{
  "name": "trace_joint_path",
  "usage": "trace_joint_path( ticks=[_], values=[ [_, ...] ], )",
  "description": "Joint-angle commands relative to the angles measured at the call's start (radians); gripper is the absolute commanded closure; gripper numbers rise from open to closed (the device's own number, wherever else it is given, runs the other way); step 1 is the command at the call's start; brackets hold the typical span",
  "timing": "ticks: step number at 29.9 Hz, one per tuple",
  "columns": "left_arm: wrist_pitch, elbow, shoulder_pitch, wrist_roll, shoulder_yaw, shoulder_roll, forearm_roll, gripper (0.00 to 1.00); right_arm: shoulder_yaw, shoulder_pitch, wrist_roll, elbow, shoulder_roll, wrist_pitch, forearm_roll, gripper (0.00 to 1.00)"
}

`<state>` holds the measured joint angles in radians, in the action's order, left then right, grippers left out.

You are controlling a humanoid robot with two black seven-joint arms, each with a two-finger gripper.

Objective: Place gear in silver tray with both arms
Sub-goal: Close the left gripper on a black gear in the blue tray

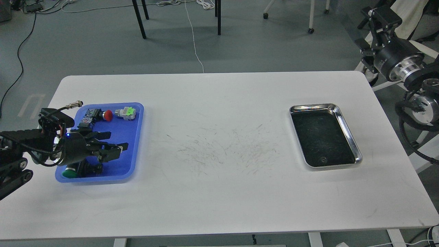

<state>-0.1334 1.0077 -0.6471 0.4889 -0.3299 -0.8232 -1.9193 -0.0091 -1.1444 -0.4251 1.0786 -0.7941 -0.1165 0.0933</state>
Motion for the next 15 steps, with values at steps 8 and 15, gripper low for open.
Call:
trace_joint_path(
  ticks=[8, 15],
  values=[
    [0.051, -0.08, 0.004, 0.0, 0.038, 0.024, -0.041, 0.3, 0.0, 0.0, 0.0, 0.0, 0.001, 0.0, 0.002, 0.06],
    [0.073, -0.133, 0.003, 0.0, 0.058, 0.058, -0.043, 0.3, 0.0, 0.0, 0.0, 0.001, 0.0, 0.0, 0.005, 0.06]
  ],
)
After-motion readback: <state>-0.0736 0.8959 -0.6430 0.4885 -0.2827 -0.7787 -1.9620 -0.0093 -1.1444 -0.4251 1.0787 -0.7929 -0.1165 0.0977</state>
